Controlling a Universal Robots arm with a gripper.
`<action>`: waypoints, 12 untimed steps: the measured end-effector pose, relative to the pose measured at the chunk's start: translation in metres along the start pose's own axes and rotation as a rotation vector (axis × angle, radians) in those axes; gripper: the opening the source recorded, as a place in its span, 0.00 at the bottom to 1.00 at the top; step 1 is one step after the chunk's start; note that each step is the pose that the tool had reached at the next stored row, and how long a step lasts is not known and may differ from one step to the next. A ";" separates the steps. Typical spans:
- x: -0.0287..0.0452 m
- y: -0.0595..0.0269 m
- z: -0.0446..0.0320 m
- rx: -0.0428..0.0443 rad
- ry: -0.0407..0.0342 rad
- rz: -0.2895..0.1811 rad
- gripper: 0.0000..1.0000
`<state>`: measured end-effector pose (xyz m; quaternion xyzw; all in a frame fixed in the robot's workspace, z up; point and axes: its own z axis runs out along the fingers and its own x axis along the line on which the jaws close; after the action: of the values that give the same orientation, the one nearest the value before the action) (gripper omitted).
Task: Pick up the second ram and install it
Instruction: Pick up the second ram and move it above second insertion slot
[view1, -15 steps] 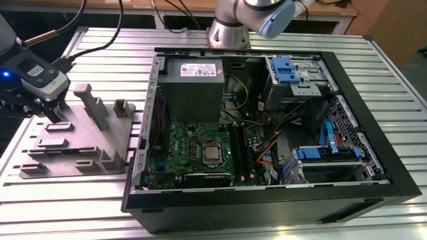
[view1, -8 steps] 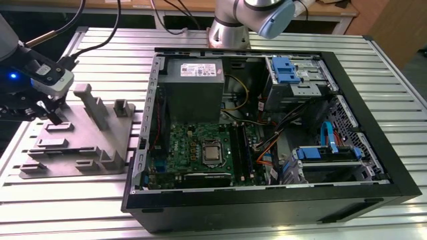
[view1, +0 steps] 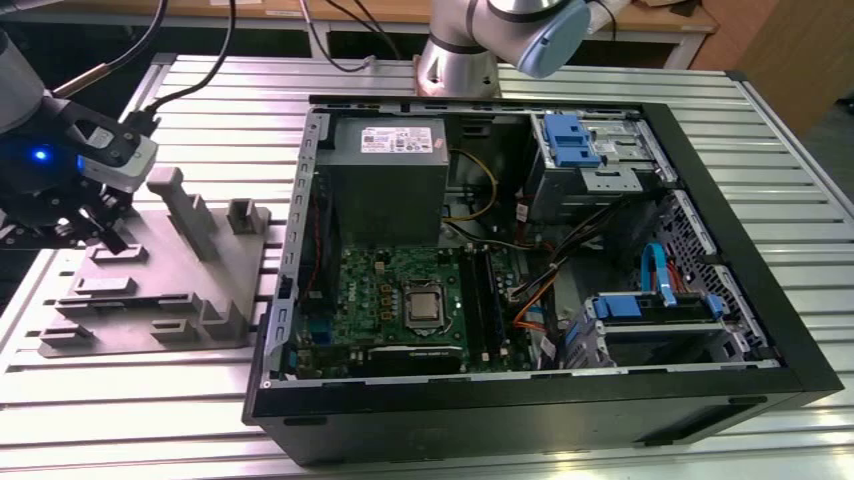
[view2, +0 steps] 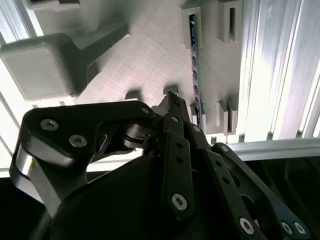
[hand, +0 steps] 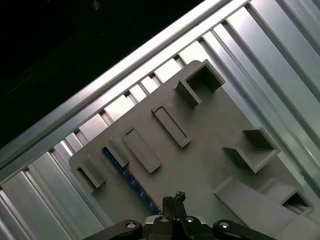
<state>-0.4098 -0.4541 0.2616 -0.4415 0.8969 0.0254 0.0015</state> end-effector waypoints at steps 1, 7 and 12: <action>0.0000 0.0000 0.0008 -0.0005 0.0009 -0.018 0.10; 0.0001 -0.0002 0.0052 -0.0032 0.0058 -0.127 0.10; 0.0002 -0.0004 0.0084 -0.0055 0.0098 -0.219 0.10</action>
<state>-0.4098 -0.4541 0.2531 -0.5370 0.8432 0.0254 -0.0013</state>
